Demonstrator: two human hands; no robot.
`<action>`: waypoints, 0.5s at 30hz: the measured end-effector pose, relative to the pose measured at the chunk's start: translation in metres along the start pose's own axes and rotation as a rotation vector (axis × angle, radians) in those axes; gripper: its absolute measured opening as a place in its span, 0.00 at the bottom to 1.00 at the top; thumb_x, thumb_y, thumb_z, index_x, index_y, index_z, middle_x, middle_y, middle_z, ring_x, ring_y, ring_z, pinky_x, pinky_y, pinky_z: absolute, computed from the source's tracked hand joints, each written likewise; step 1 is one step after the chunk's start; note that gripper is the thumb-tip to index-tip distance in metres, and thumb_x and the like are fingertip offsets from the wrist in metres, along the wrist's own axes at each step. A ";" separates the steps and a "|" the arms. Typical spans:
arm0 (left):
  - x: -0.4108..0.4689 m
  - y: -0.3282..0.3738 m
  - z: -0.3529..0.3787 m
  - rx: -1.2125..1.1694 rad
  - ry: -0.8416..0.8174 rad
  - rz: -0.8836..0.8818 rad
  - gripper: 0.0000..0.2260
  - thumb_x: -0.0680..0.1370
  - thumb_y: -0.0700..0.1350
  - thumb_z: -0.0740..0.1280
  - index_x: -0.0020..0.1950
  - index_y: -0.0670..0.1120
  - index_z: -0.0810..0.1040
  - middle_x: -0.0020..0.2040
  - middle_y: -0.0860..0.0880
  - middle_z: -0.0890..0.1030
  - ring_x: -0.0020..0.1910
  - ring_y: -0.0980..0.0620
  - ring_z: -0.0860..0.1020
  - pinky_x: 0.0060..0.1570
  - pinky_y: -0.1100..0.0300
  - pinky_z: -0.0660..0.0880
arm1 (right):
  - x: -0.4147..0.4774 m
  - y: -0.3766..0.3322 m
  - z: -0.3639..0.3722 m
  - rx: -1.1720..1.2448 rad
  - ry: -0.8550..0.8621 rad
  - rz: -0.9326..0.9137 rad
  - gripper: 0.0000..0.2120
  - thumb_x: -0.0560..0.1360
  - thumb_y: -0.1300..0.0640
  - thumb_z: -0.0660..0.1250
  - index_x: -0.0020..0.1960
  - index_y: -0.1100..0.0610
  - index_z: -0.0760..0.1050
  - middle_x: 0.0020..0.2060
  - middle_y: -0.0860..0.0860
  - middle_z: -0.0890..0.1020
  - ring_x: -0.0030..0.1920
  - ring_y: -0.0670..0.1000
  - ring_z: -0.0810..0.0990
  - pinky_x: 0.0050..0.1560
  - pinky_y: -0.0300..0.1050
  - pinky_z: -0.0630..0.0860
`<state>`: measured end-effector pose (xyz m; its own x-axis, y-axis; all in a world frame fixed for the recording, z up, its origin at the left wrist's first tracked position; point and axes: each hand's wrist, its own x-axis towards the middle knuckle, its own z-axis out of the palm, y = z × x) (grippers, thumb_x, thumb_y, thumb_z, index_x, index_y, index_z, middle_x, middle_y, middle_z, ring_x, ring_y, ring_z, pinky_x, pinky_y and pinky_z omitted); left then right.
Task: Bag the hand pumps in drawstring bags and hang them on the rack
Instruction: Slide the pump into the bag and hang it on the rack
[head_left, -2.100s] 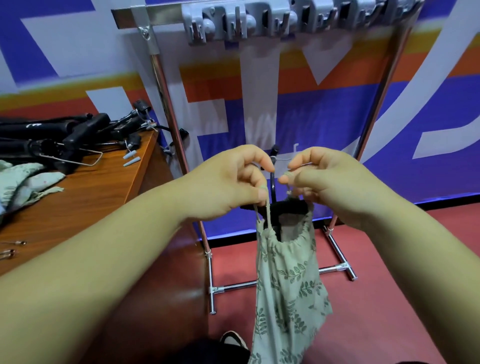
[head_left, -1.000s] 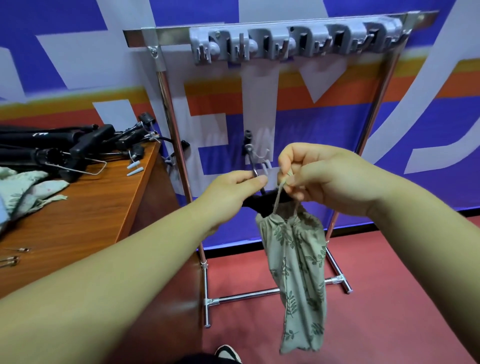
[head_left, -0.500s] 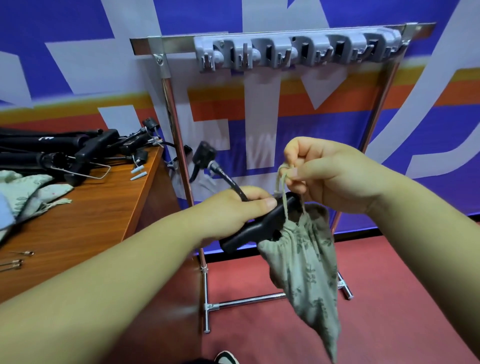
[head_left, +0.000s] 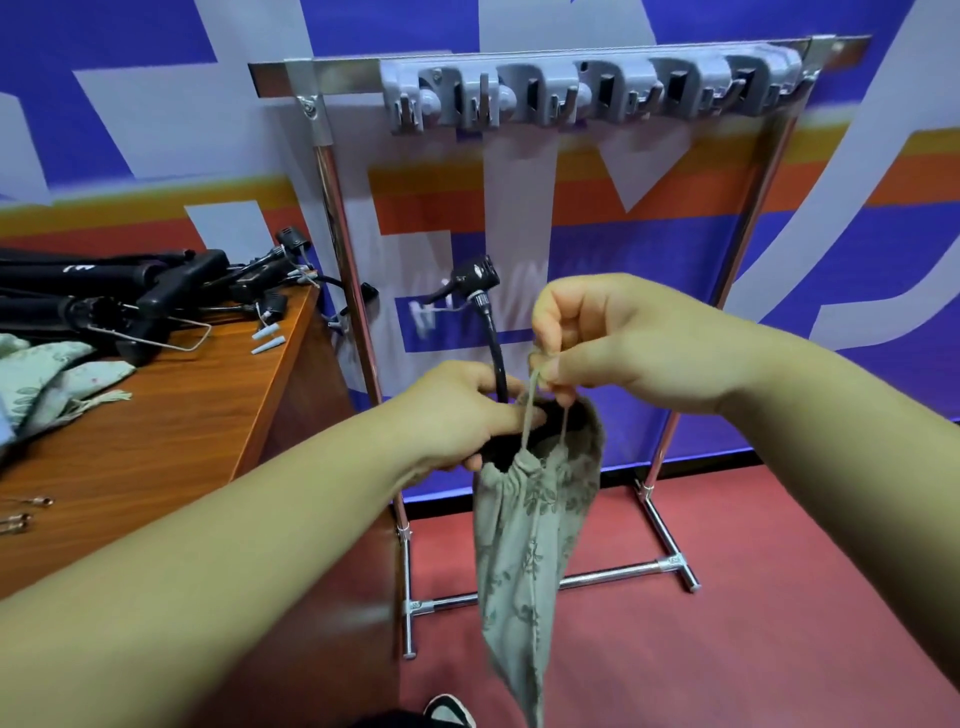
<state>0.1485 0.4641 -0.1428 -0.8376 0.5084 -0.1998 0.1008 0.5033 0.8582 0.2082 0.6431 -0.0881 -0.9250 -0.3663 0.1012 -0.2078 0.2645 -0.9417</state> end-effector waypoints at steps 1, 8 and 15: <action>0.001 0.000 -0.001 -0.022 0.014 0.010 0.07 0.75 0.50 0.76 0.50 0.49 0.84 0.28 0.52 0.79 0.20 0.53 0.68 0.27 0.62 0.62 | 0.003 -0.004 -0.001 0.034 0.036 -0.014 0.13 0.72 0.76 0.63 0.41 0.58 0.68 0.33 0.56 0.77 0.32 0.51 0.77 0.37 0.41 0.71; -0.008 -0.002 0.003 -0.043 -0.153 0.019 0.06 0.80 0.49 0.69 0.51 0.47 0.84 0.33 0.49 0.82 0.27 0.52 0.77 0.29 0.61 0.72 | 0.001 -0.008 -0.009 0.069 0.066 0.064 0.16 0.76 0.77 0.62 0.41 0.57 0.69 0.35 0.55 0.78 0.34 0.51 0.78 0.41 0.46 0.67; -0.003 0.001 -0.019 -0.240 -0.104 0.151 0.19 0.68 0.48 0.69 0.58 0.51 0.85 0.53 0.53 0.86 0.56 0.53 0.83 0.57 0.55 0.76 | -0.006 -0.008 -0.007 0.230 0.126 0.085 0.16 0.77 0.75 0.60 0.41 0.55 0.68 0.36 0.56 0.79 0.33 0.49 0.77 0.37 0.42 0.69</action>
<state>0.1408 0.4501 -0.1329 -0.7618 0.6402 -0.0985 0.0798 0.2436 0.9666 0.2128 0.6495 -0.0794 -0.9713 -0.2335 0.0446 -0.0637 0.0746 -0.9952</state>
